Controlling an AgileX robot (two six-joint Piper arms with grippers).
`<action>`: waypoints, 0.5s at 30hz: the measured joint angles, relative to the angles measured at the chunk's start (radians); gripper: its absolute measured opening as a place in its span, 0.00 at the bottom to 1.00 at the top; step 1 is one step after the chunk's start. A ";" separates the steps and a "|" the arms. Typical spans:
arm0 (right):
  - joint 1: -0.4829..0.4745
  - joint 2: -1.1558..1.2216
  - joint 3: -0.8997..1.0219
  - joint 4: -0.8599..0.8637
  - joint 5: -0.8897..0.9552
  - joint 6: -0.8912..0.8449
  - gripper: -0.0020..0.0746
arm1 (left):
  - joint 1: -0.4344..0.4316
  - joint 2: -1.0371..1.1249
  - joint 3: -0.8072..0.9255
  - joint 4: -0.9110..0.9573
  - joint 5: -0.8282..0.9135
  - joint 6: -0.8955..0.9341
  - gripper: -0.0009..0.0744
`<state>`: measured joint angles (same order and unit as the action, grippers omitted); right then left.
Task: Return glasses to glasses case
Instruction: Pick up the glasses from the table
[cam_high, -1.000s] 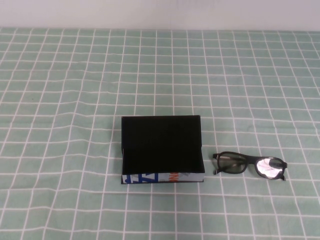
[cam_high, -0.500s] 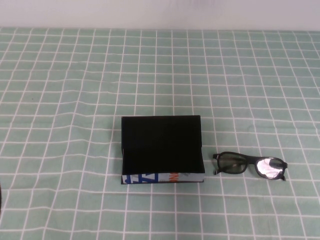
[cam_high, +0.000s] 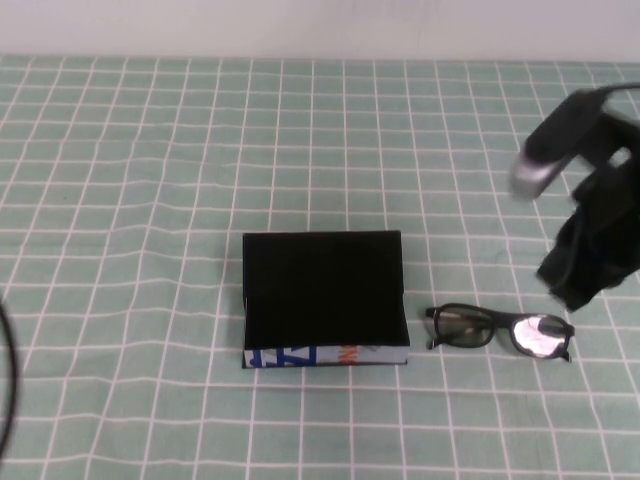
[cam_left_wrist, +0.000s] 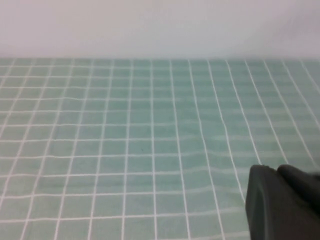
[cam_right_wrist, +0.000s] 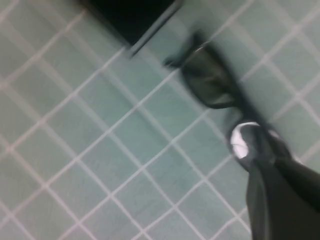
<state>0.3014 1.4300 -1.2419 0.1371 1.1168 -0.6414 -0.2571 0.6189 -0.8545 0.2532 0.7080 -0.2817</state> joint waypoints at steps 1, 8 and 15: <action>0.014 0.015 0.000 0.000 0.002 -0.020 0.01 | 0.000 0.014 0.000 -0.026 -0.002 0.047 0.00; 0.107 0.099 0.000 -0.045 -0.079 -0.044 0.03 | 0.000 0.155 0.000 -0.282 -0.060 0.367 0.01; 0.117 0.194 -0.007 -0.152 -0.192 -0.050 0.20 | 0.000 0.380 0.000 -0.736 0.040 0.817 0.01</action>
<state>0.4182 1.6237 -1.2490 -0.0145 0.9247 -0.6916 -0.2571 0.9985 -0.8545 -0.4829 0.7477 0.5351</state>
